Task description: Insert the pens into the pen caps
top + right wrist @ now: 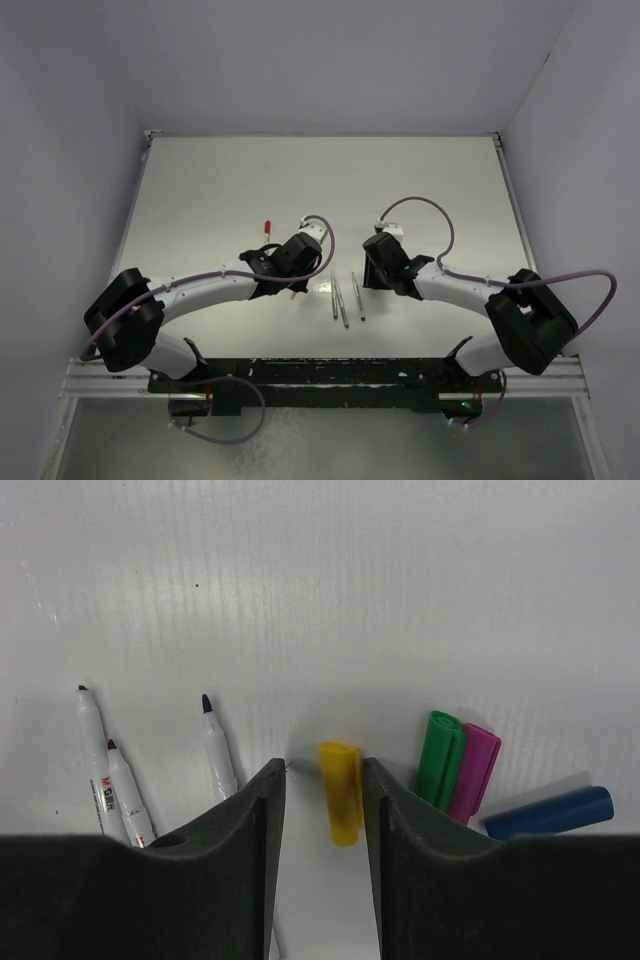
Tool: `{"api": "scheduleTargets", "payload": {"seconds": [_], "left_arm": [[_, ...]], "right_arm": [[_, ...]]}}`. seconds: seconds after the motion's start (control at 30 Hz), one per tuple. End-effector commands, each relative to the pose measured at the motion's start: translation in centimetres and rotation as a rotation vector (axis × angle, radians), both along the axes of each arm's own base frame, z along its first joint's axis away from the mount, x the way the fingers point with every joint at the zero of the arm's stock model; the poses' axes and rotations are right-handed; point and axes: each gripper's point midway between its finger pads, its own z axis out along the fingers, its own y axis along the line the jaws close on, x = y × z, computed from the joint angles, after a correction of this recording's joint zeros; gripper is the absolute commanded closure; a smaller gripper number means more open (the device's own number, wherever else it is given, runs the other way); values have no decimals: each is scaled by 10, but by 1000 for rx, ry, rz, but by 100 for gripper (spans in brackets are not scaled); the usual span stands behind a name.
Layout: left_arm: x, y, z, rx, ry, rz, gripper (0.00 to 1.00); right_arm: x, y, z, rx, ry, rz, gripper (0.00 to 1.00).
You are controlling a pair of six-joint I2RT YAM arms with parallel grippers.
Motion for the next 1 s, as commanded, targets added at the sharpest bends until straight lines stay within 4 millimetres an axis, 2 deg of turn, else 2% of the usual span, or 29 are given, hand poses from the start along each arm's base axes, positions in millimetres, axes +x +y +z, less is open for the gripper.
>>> {"api": "scheduleTargets", "payload": {"seconds": [0.0,0.37,0.53,0.9,0.97], "left_arm": [[8,-6,10,-30,-37,-11,100],[10,-2,9,-32,-34,-9,100],[11,-3,8,-38,-31,-14,100],[10,-3,5,-44,-25,-16,100],[10,-3,5,-46,-25,-16,100]], "right_arm": [[-6,-2,-6,-50,51,-2,62],[-31,-15,-13,-116,123,-21,61],[-34,-21,-16,-144,129,-34,62],[-40,-22,-33,-206,181,-13,65],[-42,-20,-35,-209,188,-7,70]]}}
